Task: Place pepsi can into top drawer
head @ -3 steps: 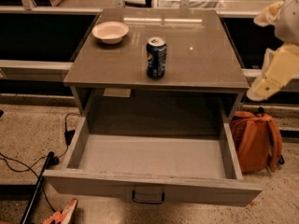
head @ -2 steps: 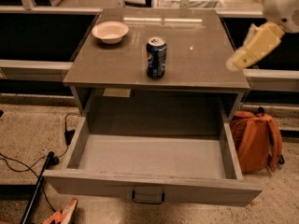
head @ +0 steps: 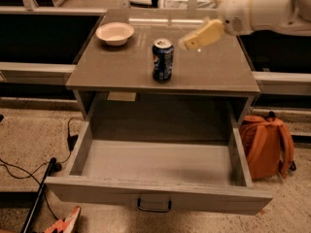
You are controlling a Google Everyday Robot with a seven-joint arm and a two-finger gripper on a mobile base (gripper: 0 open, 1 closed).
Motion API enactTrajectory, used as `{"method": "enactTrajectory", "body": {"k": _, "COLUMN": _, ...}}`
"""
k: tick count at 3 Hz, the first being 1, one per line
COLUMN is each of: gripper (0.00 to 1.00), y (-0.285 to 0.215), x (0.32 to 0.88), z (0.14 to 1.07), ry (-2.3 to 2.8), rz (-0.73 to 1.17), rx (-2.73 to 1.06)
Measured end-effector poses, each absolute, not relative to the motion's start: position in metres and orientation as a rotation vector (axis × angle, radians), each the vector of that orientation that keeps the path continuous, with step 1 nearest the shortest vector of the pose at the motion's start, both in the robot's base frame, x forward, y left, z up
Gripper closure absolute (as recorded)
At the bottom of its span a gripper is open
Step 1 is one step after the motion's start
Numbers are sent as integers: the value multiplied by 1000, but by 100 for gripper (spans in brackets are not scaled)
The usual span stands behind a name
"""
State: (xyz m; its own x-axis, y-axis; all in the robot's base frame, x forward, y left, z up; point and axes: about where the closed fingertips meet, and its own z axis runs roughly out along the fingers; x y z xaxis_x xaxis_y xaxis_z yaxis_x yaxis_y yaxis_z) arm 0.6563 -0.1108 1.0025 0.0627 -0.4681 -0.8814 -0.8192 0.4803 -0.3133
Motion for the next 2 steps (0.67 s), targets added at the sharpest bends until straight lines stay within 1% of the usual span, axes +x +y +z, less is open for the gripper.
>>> {"method": "enactTrajectory", "body": {"k": 1, "gripper": 0, "y": -53, "x": 725, "z": 976, "ry": 1543, "rz": 447, "rx": -1067}}
{"method": "enactTrajectory", "body": {"k": 2, "gripper": 0, "y": -49, "x": 726, "z": 974, "ry": 1542, "rz": 452, "rx": -1069}}
